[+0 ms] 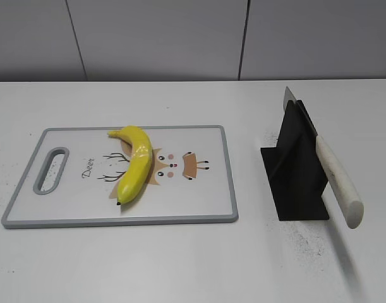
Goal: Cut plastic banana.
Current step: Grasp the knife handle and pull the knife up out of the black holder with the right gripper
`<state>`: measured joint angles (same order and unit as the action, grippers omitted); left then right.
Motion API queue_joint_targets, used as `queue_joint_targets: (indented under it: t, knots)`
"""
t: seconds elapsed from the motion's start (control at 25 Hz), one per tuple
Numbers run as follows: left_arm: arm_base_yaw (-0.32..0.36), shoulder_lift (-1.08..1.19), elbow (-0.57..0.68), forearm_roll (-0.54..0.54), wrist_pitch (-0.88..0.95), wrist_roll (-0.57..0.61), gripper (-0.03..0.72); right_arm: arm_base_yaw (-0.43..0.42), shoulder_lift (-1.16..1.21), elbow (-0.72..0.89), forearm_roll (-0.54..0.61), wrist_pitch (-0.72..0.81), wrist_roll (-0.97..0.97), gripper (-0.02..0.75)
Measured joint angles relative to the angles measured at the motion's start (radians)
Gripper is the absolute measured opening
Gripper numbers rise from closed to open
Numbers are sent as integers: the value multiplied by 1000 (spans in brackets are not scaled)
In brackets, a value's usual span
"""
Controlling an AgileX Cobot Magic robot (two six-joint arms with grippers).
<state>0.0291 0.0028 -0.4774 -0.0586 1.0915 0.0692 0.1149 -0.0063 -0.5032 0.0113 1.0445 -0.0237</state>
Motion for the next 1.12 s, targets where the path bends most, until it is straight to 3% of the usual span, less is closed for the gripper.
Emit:
queue_joint_targets:
  t: [1.12]
  knots:
    - [0, 0, 0, 0, 0, 0, 586, 0, 0, 0, 0, 0, 0, 560]
